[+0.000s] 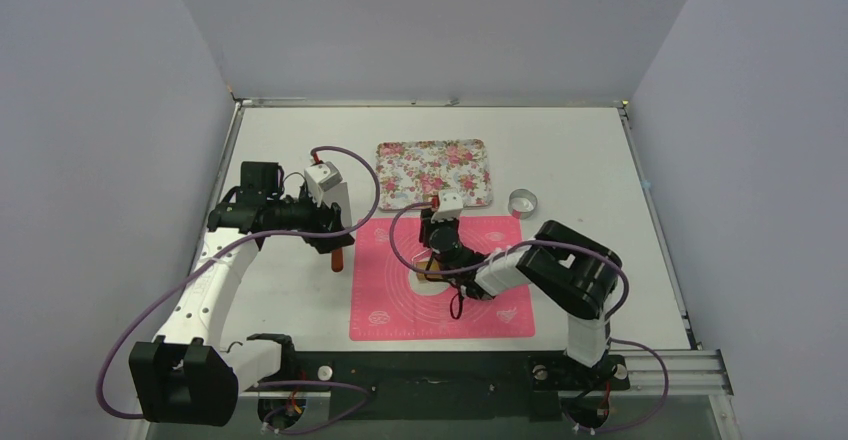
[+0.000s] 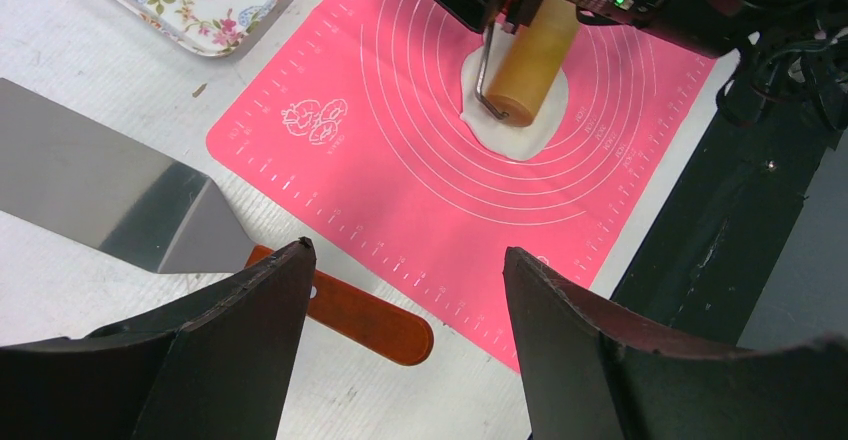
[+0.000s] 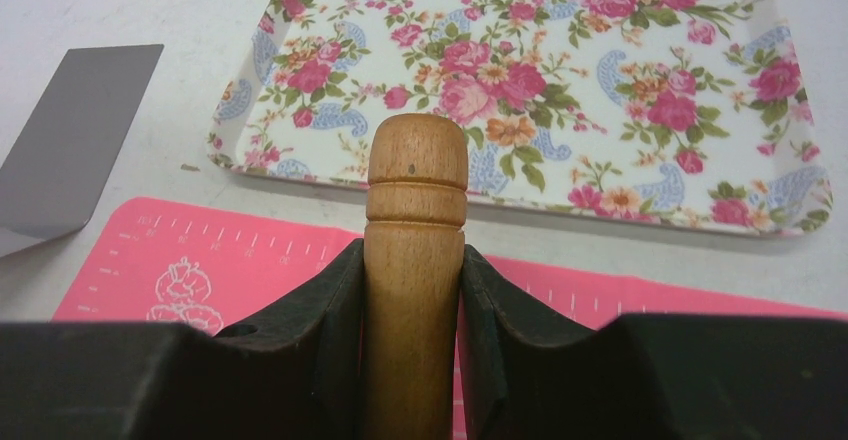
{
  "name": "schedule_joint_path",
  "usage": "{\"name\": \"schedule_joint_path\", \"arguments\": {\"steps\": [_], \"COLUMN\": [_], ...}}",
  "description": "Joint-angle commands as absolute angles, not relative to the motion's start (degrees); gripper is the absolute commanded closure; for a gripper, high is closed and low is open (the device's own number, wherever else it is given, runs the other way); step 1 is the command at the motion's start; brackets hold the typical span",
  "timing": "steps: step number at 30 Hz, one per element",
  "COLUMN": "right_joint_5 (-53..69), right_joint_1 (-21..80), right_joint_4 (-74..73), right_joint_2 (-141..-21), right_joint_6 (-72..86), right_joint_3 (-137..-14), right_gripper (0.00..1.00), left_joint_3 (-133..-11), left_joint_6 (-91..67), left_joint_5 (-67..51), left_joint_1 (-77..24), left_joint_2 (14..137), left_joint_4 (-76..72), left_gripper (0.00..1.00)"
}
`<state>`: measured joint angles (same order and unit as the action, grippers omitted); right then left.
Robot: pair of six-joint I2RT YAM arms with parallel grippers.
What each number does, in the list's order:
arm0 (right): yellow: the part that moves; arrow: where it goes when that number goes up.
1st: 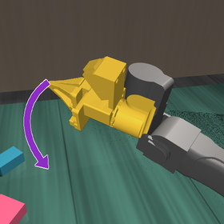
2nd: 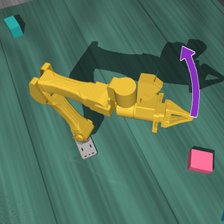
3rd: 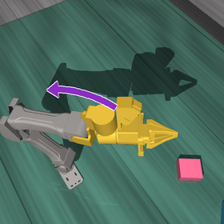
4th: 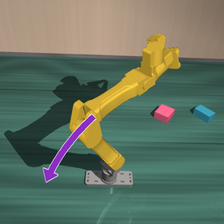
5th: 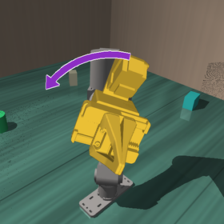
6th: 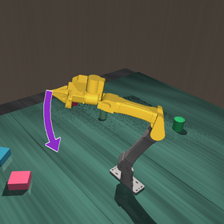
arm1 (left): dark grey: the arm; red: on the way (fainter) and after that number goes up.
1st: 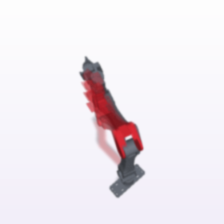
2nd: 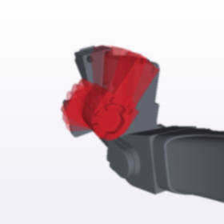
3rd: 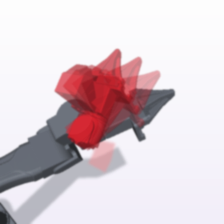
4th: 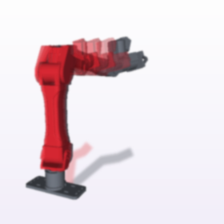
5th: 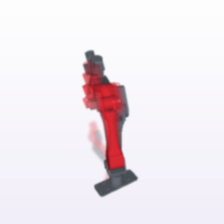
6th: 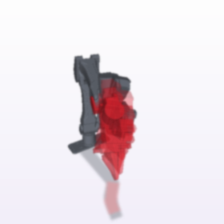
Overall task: Roll out the dumpling wrappers from the dough
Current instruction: Flatten out the dough on the work surface.
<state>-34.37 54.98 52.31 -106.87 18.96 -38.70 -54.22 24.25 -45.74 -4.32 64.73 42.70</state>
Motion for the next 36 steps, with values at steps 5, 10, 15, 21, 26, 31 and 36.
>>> {"name": "schedule_joint_path", "arguments": {"steps": [5,10,15,21,26,31,36], "right_joint_5": [-29.9,-31.5,-33.0,-33.8,-32.4,-31.6,-31.7], "right_joint_1": [52.4,56.8,60.3,61.3,58.4,54.3,54.4], "right_joint_4": [39.7,40.9,41.4,40.8,39.5,41.0,41.8], "right_joint_2": [-112.1,-111.6,-110.4,-108.6,-109.4,-108.2,-108.5], "right_joint_6": [13.0,15.5,18.5,19.3,16.1,13.7,13.0], "right_joint_3": [-41.6,-37.0,-32.6,-31.0,-36.7,-40.9,-41.3], "right_gripper": [1.00,1.00,1.00,1.00,1.00,1.00,1.00], "left_joint_3": [-56.5,-56.4,-56.3,-56.2,-56.4,-56.5,-56.5], "left_joint_6": [24.5,24.2,24.1,24.1,23.9,23.8,23.8], "left_joint_5": [-47.7,-47.7,-47.7,-47.5,-47.0,-46.7,-47.0], "left_joint_1": [-3.7,-3.7,-3.7,-3.7,-3.6,-3.4,-3.3], "left_joint_2": [64.5,64.1,63.7,63.7,64.1,64.0,64.2], "left_joint_4": [42.2,41.9,41.8,41.8,41.5,41.7,41.5], "left_gripper": [0.32,0.32,0.32,0.32,0.32,0.32,0.32]}}
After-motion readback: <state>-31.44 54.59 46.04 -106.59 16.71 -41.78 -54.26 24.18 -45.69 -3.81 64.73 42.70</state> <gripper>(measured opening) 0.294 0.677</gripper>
